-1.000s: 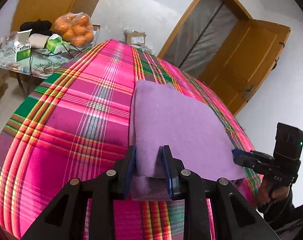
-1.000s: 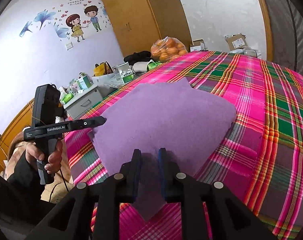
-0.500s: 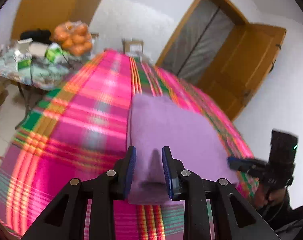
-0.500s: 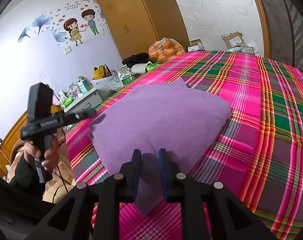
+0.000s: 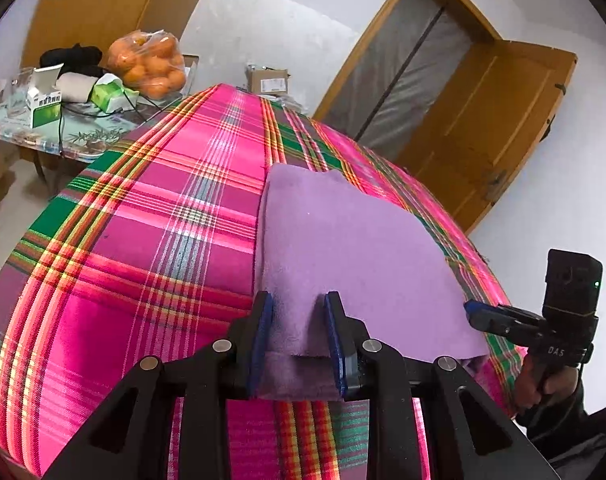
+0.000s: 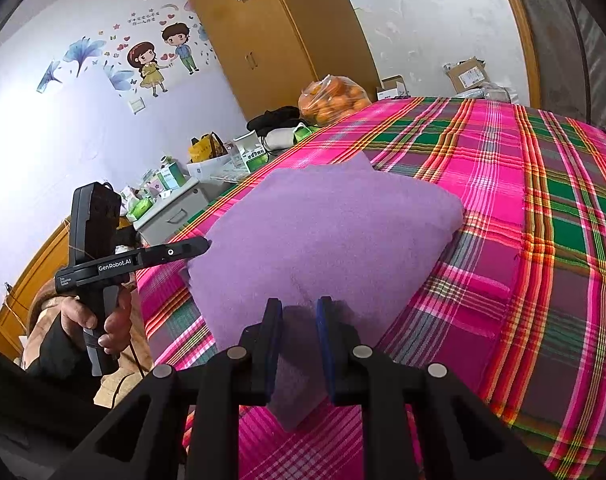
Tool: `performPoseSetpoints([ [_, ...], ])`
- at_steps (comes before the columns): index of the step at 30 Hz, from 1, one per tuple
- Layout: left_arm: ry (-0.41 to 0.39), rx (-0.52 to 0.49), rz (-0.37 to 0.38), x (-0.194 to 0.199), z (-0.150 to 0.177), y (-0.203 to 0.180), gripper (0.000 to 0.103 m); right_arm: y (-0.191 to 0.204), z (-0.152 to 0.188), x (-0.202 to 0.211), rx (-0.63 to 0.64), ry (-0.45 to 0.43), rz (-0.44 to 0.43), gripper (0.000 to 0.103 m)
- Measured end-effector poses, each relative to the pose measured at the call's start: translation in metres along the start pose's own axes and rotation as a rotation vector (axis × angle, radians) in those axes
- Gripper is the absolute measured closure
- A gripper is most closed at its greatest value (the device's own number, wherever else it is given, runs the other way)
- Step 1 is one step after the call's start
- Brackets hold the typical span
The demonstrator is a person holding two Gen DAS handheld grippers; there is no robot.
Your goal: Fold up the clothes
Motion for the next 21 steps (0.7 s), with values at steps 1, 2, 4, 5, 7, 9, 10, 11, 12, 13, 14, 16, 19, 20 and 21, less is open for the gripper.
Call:
performPoseSetpoints([
  [1, 0.002, -0.001, 0.0, 0.0, 0.0, 0.0, 0.076, 0.0, 0.0, 0.0, -0.001, 0.0, -0.001, 0.085],
  [2, 0.004, -0.002, -0.001, 0.0, -0.001, 0.0, 0.076, 0.0, 0.0, 0.0, -0.002, -0.001, -0.001, 0.085],
  [4, 0.007, -0.006, -0.003, 0.002, -0.002, 0.0, 0.076, 0.0, 0.0, 0.001, -0.001, 0.002, 0.0, 0.085],
  [5, 0.009, -0.008, -0.004, 0.003, -0.002, 0.0, 0.076, 0.0, 0.0, 0.001, -0.001, 0.004, 0.001, 0.085],
  [7, 0.004, -0.005, -0.013, 0.006, -0.005, 0.003, 0.076, -0.002, -0.001, 0.003, -0.004, 0.008, 0.003, 0.084],
  [9, -0.011, 0.003, -0.031, 0.01, -0.009, 0.006, 0.076, -0.005, 0.0, 0.006, -0.012, 0.011, 0.009, 0.082],
  [10, -0.022, 0.012, -0.041, 0.013, -0.012, 0.008, 0.076, -0.008, 0.0, 0.008, -0.023, 0.011, 0.014, 0.081],
  [11, -0.032, 0.023, -0.046, 0.015, -0.015, 0.011, 0.076, -0.012, 0.0, 0.009, -0.041, 0.01, 0.027, 0.078],
  [12, -0.044, 0.038, -0.051, 0.017, -0.018, 0.013, 0.076, -0.016, 0.001, 0.011, -0.063, 0.01, 0.043, 0.071],
  [13, -0.053, 0.051, -0.052, 0.019, -0.021, 0.015, 0.076, -0.022, 0.003, 0.012, -0.095, 0.008, 0.053, 0.068],
  [14, -0.056, 0.062, -0.049, 0.02, -0.023, 0.016, 0.076, -0.029, 0.004, 0.013, -0.133, 0.006, 0.058, 0.065],
  [16, -0.05, 0.076, -0.04, 0.018, -0.028, 0.017, 0.076, -0.043, 0.009, 0.014, -0.231, -0.003, 0.03, 0.065],
  [19, -0.02, 0.064, -0.027, 0.008, -0.031, 0.011, 0.066, -0.063, 0.016, 0.012, -0.382, -0.017, -0.055, 0.061],
  [20, -0.007, 0.061, -0.024, 0.004, -0.033, 0.009, 0.062, -0.067, 0.018, 0.011, -0.408, -0.018, -0.071, 0.06],
  [21, 0.006, 0.06, -0.023, 0.0, -0.034, 0.008, 0.061, -0.068, 0.018, 0.01, -0.42, -0.016, -0.078, 0.059],
])
Point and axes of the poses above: each gripper's, at about its wrist camera, not at the fingertips, and x roughly against the way its jaws point, y to its left, z to its underside, the point moved 1 cm from there along -x, roughly the way its jaws point, and after that the axes turned 10 degrees about x, right-handed, at the moved point
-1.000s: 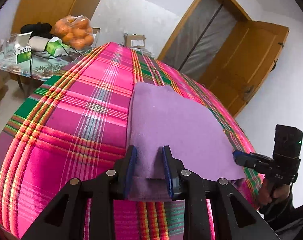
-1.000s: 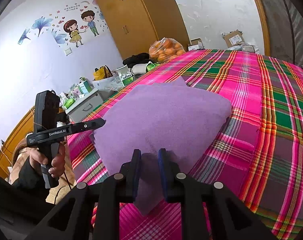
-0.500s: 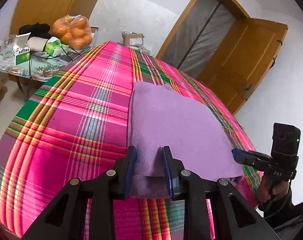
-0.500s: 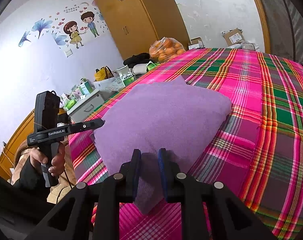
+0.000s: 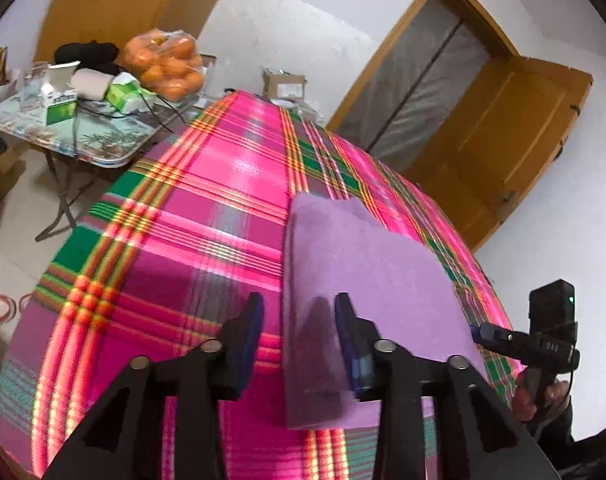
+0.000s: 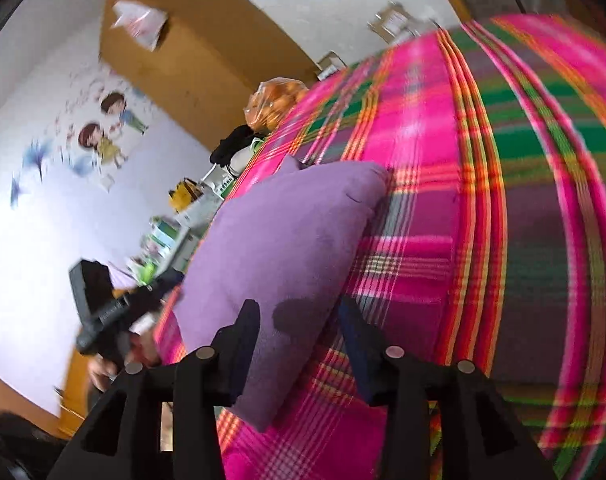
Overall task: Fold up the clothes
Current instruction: 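Press the right gripper fingers along the folded lilac sweater's side edge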
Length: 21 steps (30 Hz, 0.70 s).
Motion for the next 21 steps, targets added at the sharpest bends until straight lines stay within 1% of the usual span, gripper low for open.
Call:
performPoseSetpoints([
  [5, 0.073, 0.043, 0.001, -0.02, -0.005, 0.004, 0.061, -0.003, 0.001, -0.009, -0.032, 0.025, -0.036, 0.059],
  [8, 0.111, 0.048, 0.019, -0.028, -0.005, 0.003, 0.061, -0.004, 0.0, -0.016, -0.043, 0.044, -0.045, 0.059],
  [11, 0.126, 0.038, 0.03, -0.033, -0.005, 0.001, 0.061, -0.004, -0.004, -0.022, -0.046, 0.054, -0.043, 0.059],
  [16, 0.145, 0.053, 0.055, -0.038, -0.011, 0.001, 0.061, -0.003, -0.013, -0.031, -0.059, 0.067, -0.038, 0.059],
  [19, 0.151, 0.049, 0.058, -0.044, -0.015, -0.003, 0.061, -0.003, -0.018, -0.039, -0.077, 0.072, -0.041, 0.056],
  [21, 0.155, 0.04, 0.059, -0.048, -0.016, -0.005, 0.061, -0.001, -0.022, -0.044, -0.077, 0.076, -0.044, 0.052],
])
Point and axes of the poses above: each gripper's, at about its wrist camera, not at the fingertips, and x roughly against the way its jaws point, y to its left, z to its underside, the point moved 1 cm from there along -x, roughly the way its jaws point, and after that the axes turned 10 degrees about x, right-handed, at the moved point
